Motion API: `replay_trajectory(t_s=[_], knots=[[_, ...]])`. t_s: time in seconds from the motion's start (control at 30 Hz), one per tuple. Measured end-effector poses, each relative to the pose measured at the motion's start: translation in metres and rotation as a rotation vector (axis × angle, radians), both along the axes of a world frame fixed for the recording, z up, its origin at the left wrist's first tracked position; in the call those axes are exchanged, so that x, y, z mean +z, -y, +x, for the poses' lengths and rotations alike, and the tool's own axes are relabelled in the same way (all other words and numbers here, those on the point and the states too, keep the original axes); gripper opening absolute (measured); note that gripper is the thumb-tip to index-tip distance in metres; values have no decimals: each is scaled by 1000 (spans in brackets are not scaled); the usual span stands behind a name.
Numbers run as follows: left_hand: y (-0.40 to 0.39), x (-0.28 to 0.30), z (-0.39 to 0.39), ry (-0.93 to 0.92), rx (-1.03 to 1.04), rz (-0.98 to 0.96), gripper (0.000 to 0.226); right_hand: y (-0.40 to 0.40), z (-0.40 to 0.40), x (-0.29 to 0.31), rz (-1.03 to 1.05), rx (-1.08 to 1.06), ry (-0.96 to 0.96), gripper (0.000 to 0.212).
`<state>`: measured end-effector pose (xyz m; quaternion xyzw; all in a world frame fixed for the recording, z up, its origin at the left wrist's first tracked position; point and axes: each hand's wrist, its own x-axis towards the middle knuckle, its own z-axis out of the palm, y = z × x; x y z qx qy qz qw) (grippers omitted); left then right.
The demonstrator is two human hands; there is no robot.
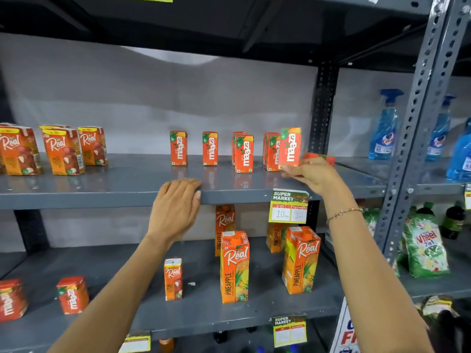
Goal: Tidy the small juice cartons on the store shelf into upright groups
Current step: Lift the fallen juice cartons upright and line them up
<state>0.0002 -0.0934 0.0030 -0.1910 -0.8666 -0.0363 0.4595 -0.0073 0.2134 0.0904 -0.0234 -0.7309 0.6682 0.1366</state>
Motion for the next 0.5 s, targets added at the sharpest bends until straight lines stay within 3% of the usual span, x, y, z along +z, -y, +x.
replay_trajectory(t_s=[0.17,0.4,0.5], knots=[[65,-1,1,-28,115,53,43,80,2,4,-112,256,-84,27],[149,-5,-4,-48,261,99,43,211,-40,4,131,321,-125,39],[164,-8,-9,-106,258,124,43,247,-67,7,229,253,-127,48]])
